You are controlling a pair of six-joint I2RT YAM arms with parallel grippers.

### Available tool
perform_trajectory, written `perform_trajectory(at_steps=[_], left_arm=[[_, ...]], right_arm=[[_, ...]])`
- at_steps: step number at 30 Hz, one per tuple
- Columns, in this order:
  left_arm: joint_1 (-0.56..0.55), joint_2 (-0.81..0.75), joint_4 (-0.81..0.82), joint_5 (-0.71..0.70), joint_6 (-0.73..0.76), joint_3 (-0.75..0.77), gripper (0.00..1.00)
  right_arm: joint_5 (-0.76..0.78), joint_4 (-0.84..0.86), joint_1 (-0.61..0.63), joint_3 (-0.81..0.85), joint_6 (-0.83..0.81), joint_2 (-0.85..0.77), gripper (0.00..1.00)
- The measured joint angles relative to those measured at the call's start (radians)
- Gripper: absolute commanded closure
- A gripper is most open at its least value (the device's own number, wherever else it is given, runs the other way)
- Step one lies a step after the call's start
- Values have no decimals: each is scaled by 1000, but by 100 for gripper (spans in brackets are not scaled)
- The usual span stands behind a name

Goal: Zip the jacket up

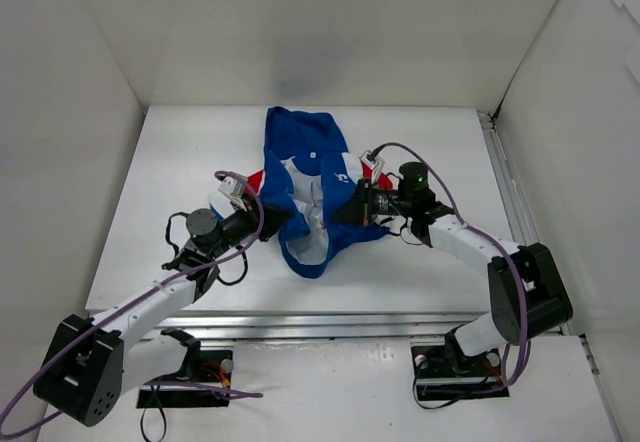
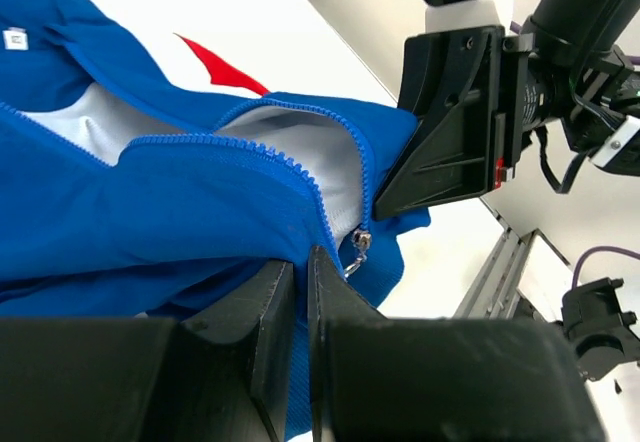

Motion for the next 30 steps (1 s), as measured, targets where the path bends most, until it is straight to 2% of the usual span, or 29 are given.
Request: perform_trajectory(at_steps=[10,30], left_arm=[[0,85,151,89,-9,13,96],[0,114,166,153,45,32,95]], right_arm=[[-77,64,-6,0,39,0,100],[-142,84,-7,10,108,0,100]])
